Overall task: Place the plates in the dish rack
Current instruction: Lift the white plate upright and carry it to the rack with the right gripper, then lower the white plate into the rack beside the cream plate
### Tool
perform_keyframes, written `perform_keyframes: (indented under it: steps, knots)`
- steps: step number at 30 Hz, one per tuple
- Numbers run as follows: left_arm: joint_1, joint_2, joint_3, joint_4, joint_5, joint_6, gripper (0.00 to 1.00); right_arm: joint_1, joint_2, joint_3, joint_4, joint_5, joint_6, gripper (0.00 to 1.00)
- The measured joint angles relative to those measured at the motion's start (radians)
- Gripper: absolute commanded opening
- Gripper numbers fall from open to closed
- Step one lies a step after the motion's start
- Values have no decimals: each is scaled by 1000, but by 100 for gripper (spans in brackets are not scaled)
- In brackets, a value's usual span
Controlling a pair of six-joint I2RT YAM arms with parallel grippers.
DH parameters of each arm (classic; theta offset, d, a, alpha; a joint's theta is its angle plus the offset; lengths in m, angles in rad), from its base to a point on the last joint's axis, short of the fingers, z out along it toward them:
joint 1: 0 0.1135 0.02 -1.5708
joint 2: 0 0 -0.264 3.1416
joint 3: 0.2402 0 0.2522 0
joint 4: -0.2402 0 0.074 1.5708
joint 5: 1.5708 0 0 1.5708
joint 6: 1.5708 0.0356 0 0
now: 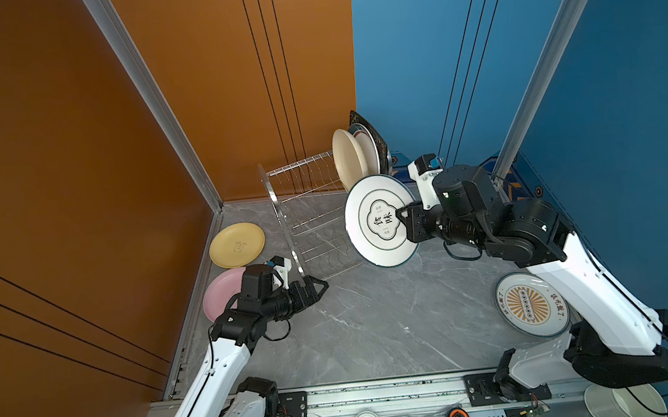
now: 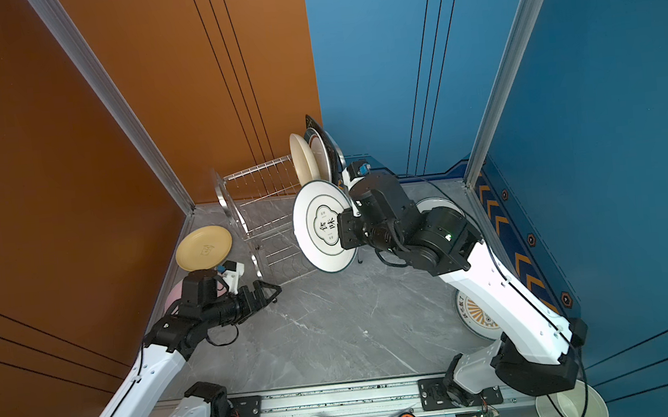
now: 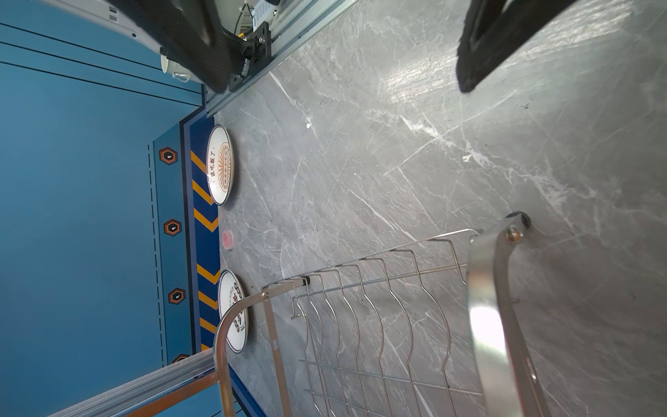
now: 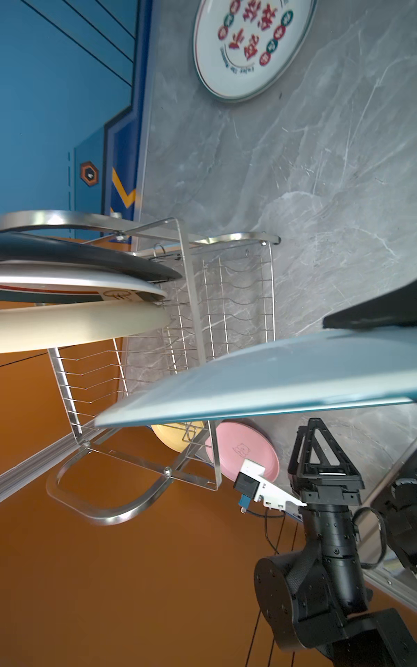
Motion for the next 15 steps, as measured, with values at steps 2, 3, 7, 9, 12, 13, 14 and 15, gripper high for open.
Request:
perform_keyframes:
  steps: [2,3,7,9,12,13,14,15]
  knots:
    - [-9,3,0,-4,-11,3,98,42,67,98,-10,86,-33,0]
    - [-13,5,0,-5,-15,4,98,58,99,142,-11,122,-49,0]
    - [-32,7,0,-6,-32,11,98,111,223,288,11,267,-129,0]
    - [-39,7,0,-7,-37,11,98,125,264,317,49,327,-173,0]
    - [-45,7,0,-14,-48,11,98,128,311,332,129,403,-240,0]
    - [-45,7,0,-16,-50,11,98,128,323,332,161,425,-264,0]
    - [-45,7,0,-18,-53,11,98,128,336,334,193,448,-288,0]
    - [-46,7,0,-18,-56,11,98,127,348,334,224,464,-309,0]
